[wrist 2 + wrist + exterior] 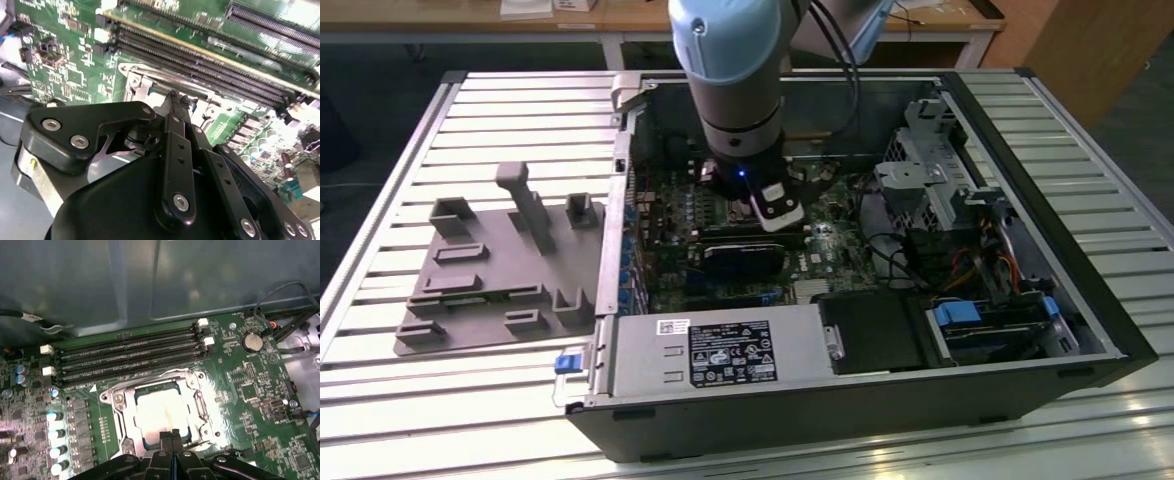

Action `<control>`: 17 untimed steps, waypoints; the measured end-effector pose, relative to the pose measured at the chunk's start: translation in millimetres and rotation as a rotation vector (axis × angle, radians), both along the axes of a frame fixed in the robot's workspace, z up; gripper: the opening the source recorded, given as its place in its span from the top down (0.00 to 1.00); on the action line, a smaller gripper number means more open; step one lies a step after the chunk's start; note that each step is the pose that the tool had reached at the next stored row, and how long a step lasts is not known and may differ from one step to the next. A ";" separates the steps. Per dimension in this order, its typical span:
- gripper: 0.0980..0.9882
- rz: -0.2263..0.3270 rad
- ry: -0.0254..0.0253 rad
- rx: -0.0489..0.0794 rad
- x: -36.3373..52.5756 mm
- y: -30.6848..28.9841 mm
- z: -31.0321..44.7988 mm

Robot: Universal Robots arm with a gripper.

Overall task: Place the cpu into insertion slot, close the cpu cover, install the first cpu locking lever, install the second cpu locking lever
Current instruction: 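Install the second cpu locking lever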

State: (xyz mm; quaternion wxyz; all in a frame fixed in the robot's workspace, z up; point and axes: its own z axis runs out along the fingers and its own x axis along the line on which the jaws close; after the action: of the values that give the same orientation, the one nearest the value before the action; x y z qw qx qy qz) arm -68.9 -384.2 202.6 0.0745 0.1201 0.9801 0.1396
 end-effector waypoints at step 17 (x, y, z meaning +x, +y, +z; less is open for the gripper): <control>1.00 0.000 0.0000 -0.080 0.0 27.2 0.0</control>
State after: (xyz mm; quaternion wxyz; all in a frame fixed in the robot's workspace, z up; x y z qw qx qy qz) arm -68.9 -357.0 202.6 0.0793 0.1170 0.9849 0.1002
